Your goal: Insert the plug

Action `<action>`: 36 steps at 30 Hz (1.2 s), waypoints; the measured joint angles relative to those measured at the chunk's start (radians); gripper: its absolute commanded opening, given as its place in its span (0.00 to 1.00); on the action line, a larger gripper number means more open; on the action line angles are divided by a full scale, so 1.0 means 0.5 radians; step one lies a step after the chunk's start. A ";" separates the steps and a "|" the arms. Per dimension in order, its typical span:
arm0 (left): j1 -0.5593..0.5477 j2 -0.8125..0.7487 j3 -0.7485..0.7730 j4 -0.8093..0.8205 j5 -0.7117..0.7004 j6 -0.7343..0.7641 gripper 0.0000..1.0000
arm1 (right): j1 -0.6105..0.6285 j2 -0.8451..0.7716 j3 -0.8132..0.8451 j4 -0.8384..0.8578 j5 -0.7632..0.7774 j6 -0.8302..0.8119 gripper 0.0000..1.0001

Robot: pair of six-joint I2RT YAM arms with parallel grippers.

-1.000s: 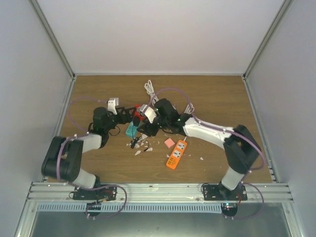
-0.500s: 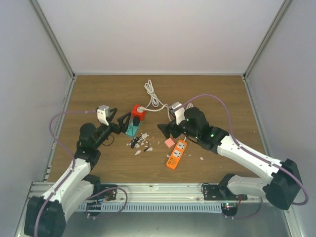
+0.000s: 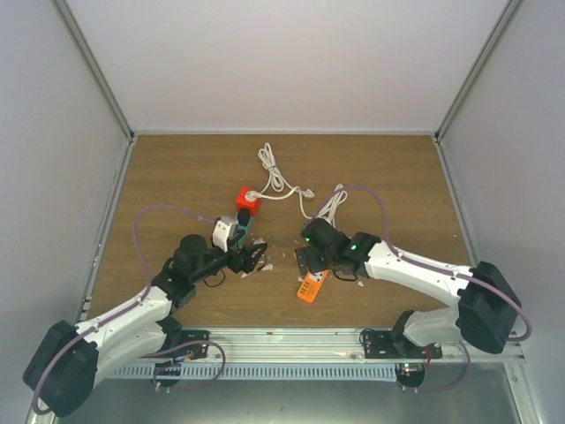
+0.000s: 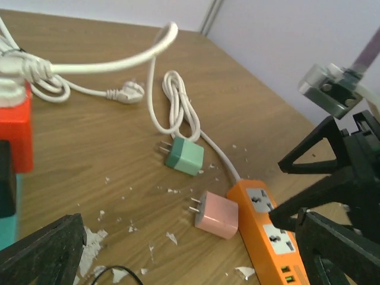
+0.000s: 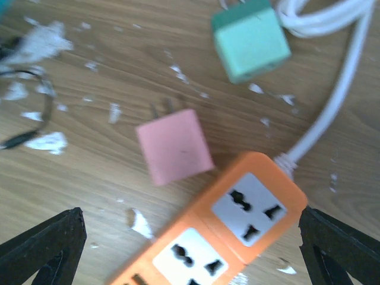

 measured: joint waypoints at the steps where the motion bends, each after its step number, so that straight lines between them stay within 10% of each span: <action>1: -0.027 0.011 -0.004 -0.002 -0.008 0.002 0.99 | 0.009 0.024 -0.004 -0.027 0.033 0.022 1.00; 15: -0.534 1.106 0.259 0.133 -0.021 0.123 0.98 | -0.333 -0.244 -0.047 -0.144 0.242 0.098 1.00; 36: -0.629 1.681 0.587 0.367 -0.225 0.444 0.78 | -0.436 -0.436 -0.240 -0.034 0.037 -0.079 1.00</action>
